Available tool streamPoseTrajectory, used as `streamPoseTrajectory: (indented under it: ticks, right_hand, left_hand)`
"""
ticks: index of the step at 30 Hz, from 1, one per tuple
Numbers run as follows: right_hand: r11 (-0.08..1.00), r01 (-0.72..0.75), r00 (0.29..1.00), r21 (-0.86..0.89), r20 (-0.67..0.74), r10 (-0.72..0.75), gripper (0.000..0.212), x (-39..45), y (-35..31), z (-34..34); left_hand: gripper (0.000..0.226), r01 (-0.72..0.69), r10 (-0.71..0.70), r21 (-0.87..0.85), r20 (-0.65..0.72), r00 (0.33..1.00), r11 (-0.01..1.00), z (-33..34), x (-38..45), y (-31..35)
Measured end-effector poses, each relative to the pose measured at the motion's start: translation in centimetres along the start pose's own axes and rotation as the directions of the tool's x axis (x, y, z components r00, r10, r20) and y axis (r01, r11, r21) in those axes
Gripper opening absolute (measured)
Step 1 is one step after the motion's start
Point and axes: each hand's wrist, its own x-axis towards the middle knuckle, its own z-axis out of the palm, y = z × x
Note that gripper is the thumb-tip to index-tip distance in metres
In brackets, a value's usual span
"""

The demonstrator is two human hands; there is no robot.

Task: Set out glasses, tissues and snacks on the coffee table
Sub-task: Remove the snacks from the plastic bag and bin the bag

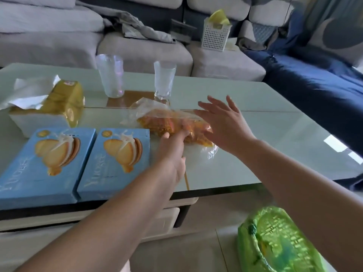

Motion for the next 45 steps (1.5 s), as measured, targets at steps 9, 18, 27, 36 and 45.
streamPoseTrajectory:
  ticks: [9, 18, 27, 36, 45]
  right_hand:
    - [0.992, -0.123, 0.975, -0.001, 0.188, 0.121, 0.029, 3.6, 1.8, 4.0]
    - [0.809, -0.350, 0.936, 0.473, 0.200, 0.289, 0.026, -0.8, 3.4, 1.8]
    - [0.501, -0.469, 0.855, 0.727, 0.233, 0.463, 0.024, -7.1, 5.0, -1.4]
    - [-0.014, -0.485, 0.623, 0.875, 0.356, 0.697, 0.021, -10.6, 9.0, -5.6]
    - [0.060, -0.561, 0.512, 0.826, 0.289, 0.809, 0.037, -13.0, 12.3, -7.7]
  left_hand:
    - [0.079, -0.120, 0.121, 0.016, -0.252, 0.960, 0.993, 1.9, 3.7, 0.5]
    - [0.048, -0.027, 0.019, -0.063, -0.120, 0.993, 0.998, 3.1, 3.5, -0.7]
    - [0.057, -0.078, 0.099, 0.223, -0.083, 0.992, 0.972, 3.7, 1.8, -2.3]
    - [0.030, -0.197, 0.189, 0.226, 0.057, 0.980, 0.954, 5.1, -0.4, -1.6]
    - [0.009, -0.122, 0.117, -0.015, 0.424, 0.898, 0.992, 5.4, -1.8, 0.7]
